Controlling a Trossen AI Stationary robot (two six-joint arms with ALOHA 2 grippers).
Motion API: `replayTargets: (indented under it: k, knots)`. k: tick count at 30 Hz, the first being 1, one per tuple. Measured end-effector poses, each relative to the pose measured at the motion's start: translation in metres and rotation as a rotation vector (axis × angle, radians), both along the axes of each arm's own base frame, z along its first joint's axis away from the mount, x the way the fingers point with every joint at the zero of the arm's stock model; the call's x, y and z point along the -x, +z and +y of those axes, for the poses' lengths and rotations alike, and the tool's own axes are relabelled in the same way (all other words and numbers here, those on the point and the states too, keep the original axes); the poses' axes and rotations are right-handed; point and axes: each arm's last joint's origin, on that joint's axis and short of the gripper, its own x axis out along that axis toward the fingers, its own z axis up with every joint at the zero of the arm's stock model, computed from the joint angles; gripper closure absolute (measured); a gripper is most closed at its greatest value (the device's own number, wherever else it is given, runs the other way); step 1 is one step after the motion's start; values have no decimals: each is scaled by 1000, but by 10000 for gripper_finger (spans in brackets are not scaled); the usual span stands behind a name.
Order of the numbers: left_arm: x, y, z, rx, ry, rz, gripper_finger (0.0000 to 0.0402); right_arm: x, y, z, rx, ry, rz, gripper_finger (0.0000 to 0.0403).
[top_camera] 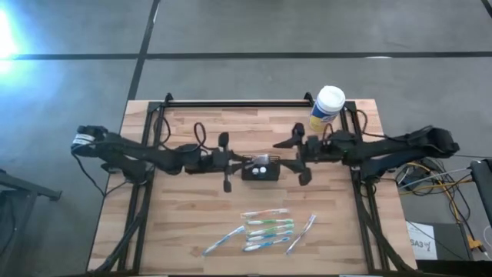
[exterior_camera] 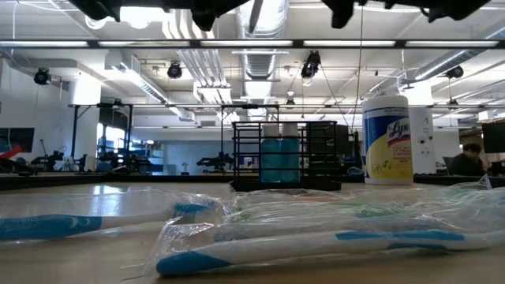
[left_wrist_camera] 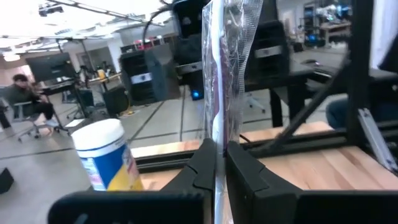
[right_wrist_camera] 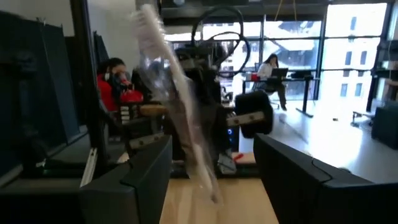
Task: Pick & Place toothbrushing station
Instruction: Put the top purple toothbrush into the wire organizer
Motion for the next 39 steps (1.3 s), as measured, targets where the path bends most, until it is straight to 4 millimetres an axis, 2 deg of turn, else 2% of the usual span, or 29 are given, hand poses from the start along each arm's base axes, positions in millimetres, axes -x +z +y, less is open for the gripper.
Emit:
replayTargets:
  k: [8,18,22,33,36,39]
  knots:
    - [-8,8,16,71,-36,-27,385,-31,11,1,-8,-17,-20,179]
    - [-9,7,18,67,-44,-12,386,-37,12,0,-22,-52,-23,202]
    - [-10,6,18,70,-41,-8,384,-36,17,0,0,-50,-40,236]
    - [-12,6,21,84,-42,34,385,-37,18,1,51,-5,-42,382]
    - [-12,7,20,83,-41,51,381,-37,17,1,62,-2,-37,385]
    - [-12,9,21,69,-40,48,356,-34,19,1,76,-3,-36,387]
